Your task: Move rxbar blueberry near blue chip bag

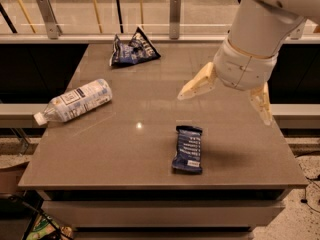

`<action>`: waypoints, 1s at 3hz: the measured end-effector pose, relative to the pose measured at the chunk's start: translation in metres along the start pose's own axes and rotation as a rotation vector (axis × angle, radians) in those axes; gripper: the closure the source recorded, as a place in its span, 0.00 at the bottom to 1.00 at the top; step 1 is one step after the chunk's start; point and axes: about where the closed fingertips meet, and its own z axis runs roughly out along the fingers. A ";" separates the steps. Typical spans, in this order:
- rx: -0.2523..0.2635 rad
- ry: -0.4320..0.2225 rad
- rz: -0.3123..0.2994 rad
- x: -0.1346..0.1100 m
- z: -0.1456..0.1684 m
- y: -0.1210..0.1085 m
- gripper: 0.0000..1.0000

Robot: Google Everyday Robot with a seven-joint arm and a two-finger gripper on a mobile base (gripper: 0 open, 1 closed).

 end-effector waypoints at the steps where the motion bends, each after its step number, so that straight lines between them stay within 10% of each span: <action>1: -0.011 -0.014 -0.007 -0.014 0.015 -0.008 0.00; 3: -0.094 0.026 -0.001 -0.026 0.047 -0.031 0.00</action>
Offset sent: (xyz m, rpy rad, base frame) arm -0.0179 0.0434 -0.0478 -0.1457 0.0185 -0.0322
